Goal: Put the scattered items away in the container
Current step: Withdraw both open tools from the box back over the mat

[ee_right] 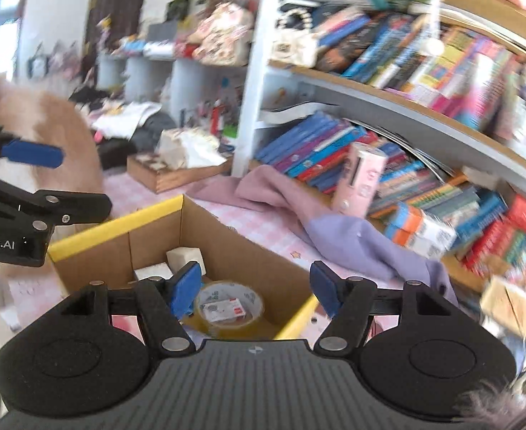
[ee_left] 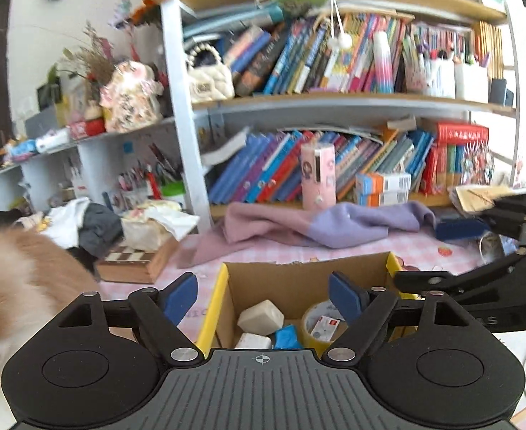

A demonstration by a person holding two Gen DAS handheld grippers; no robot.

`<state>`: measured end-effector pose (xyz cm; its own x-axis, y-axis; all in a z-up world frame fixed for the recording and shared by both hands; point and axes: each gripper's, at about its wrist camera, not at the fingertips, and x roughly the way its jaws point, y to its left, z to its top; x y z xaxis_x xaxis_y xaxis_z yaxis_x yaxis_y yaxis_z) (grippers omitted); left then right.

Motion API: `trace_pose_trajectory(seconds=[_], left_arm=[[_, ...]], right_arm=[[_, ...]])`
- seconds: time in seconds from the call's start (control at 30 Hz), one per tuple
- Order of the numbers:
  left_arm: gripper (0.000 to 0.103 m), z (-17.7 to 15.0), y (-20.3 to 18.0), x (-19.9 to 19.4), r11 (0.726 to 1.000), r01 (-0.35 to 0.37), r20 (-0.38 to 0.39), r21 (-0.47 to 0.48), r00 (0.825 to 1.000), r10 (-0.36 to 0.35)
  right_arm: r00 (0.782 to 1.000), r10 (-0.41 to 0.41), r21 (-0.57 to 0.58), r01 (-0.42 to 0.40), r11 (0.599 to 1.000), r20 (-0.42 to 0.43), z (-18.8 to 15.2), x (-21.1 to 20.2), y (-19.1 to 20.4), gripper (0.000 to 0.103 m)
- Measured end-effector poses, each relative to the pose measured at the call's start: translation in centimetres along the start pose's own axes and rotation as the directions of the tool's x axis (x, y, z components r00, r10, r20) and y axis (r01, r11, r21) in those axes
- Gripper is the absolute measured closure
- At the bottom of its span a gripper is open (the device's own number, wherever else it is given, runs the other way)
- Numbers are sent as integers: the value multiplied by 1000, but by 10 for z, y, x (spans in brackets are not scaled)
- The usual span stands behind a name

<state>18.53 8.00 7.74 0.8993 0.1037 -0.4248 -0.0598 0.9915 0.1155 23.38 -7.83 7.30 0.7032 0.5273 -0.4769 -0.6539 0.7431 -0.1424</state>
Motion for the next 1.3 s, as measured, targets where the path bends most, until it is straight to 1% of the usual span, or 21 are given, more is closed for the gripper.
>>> trace_pose_trajectory(seconds=[0.1,0.17,0.23,0.33,0.43,0.63,0.7,0.77,0.83,0.87,0.97,1.03,1.1,1.2,1.3], left_arm=[[13,-8,-3,-16,1000,-15,-17,11,1000,15],[11,-16,-5,-28,1000,-16,-19,19,1000,16],[10,-24,-7,-42,1000,-19,-19,23,1000,19],[8,-39,-8,-61,1000,-20,-28,-2,999,20],[7,-55,-11,-77,999,-16,-39,-38,999,15],[7,-79,-27,-96,998,-3,-61,-59,998,-1],[7,-85,-32,-105,999,-3,-49,-49,999,0],[7,-94,-39,-114,1000,-29,-14,-2,999,29],[5,-104,-48,-119,995,-69,17,68,998,68],[4,-109,-53,-121,992,-77,23,99,997,75],[3,-114,-62,-123,987,-53,2,149,999,53],[3,-112,-66,-126,988,-29,-6,154,1000,30],[2,-110,-68,-130,990,-18,4,143,1000,17],[1,-111,-69,-135,994,-14,16,109,1000,12],[1,-111,-68,-138,997,-15,-2,81,1000,15]], right_arm=[[999,-32,61,32,998,2,-15,-24,7,36],[998,-66,88,66,994,1,-27,-40,14,34],[995,-104,114,105,988,-9,-38,-56,19,34],[984,-173,171,176,969,-32,-56,-79,24,34],[972,-227,201,233,951,-52,-74,-102,31,34],[954,-290,226,299,927,-74,-105,-141,51,32],[948,-304,244,317,917,-89,-113,-148,54,31],[941,-324,256,338,906,-96,-120,-156,58,30],[935,-344,253,356,900,-93,-127,-162,63,27],[931,-353,247,365,898,-92,-131,-165,66,26],[925,-366,214,379,900,-100,-142,-171,70,22],[922,-370,222,387,895,-113,-146,-173,67,20],[925,-361,241,379,893,-116,-148,-175,64,17],[926,-360,237,377,895,-114,-150,-181,63,15],[932,-347,214,361,908,-101,-148,-187,60,13]])
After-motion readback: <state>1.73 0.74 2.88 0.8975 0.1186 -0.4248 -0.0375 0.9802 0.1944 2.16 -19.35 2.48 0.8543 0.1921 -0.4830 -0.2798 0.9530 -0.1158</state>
